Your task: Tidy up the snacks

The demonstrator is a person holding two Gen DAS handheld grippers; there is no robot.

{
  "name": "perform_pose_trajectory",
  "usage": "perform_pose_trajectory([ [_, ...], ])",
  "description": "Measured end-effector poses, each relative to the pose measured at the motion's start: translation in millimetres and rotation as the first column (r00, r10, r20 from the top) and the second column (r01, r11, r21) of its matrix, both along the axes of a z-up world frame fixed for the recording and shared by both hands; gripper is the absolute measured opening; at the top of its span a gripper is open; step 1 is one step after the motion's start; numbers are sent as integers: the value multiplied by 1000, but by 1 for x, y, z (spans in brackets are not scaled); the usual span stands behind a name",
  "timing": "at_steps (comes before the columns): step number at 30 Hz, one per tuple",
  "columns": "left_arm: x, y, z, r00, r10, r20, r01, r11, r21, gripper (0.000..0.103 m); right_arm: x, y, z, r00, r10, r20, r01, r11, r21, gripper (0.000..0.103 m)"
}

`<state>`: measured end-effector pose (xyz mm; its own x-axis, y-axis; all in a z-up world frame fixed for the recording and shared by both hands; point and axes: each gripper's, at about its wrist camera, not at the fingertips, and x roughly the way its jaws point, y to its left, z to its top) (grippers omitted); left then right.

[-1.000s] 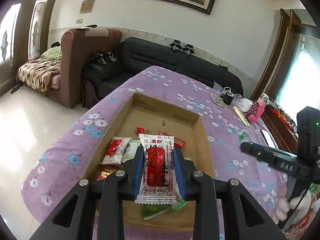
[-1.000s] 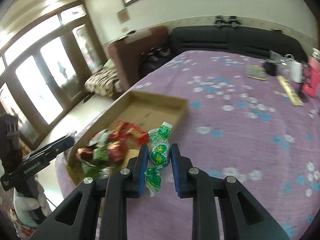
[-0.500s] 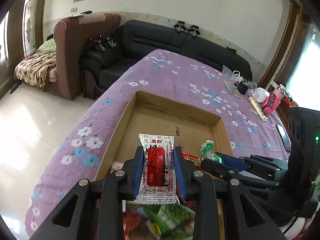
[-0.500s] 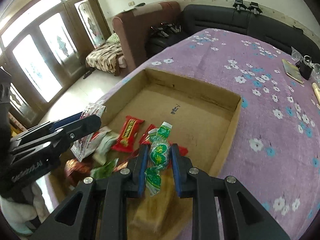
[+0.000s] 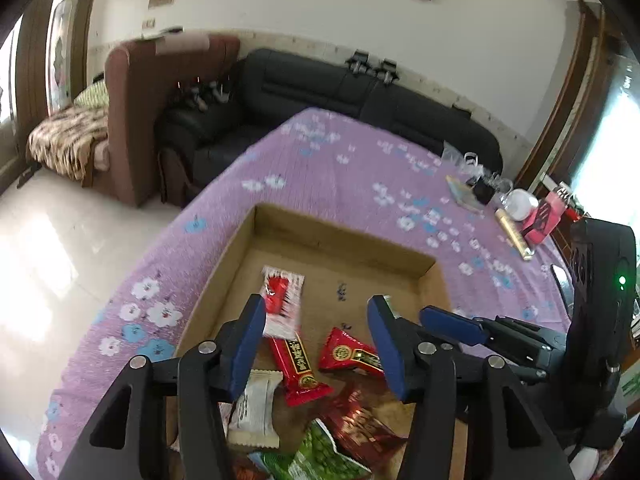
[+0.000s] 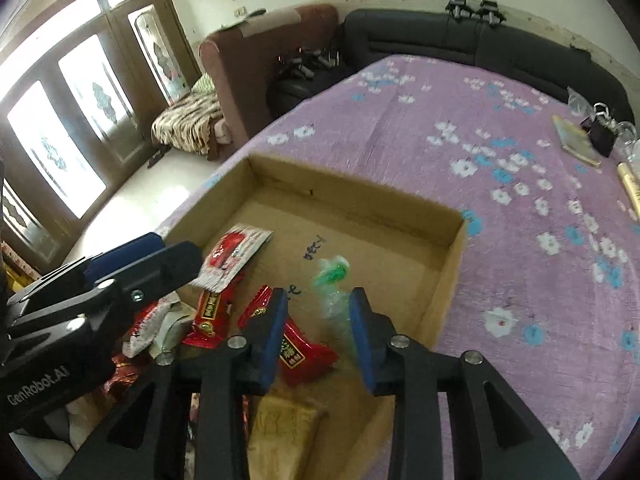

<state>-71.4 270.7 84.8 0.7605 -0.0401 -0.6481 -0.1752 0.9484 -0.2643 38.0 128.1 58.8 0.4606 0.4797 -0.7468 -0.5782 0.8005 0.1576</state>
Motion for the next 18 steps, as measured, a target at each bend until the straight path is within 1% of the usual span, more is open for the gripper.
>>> perform_pose_trajectory([
  [3, -26, -12, 20, 997, 26, 73, -31, 997, 67, 66, -16, -16, 15, 999, -5, 37, 4, 1000, 29, 39],
  [5, -48, -24, 34, 989, 52, 138, -71, 989, 132, 78, -28, -26, 23, 998, -5, 60, 3, 999, 43, 42],
  [6, -58, -29, 40, 983, 68, 170, -96, 982, 161, 81, -38, -33, 27, 997, -7, 77, 3, 999, 51, 43],
  [8, -82, -42, 52, 965, 105, 239, -159, 962, 221, 95, -53, -44, 33, 995, -11, 104, 4, 998, 61, 46],
  [10, -106, -56, 60, 941, 138, 308, -225, 936, 269, 103, -69, -55, 36, 991, -17, 132, 8, 998, 64, 50],
  [12, -124, -65, 65, 922, 158, 355, -267, 922, 282, 103, -87, -66, 37, 988, -26, 155, 15, 998, 68, 53],
  [13, -133, -69, 66, 911, 166, 376, -282, 919, 277, 103, -94, -70, 37, 986, -28, 162, 17, 997, 70, 55],
  [14, -140, -72, 65, 905, 188, 381, -303, 914, 269, 103, -101, -73, 36, 986, -30, 167, 18, 997, 69, 58],
  [15, -143, -74, 63, 905, 205, 374, -317, 910, 268, 103, -109, -76, 33, 985, -31, 170, 20, 997, 69, 59],
  [16, -144, -76, 60, 909, 223, 352, -327, 906, 270, 103, -115, -78, 31, 984, -33, 173, 22, 997, 69, 61],
  [18, -142, -79, 54, 925, 226, 307, -315, 906, 283, 103, -129, -82, 26, 982, -36, 184, 24, 998, 64, 61],
])
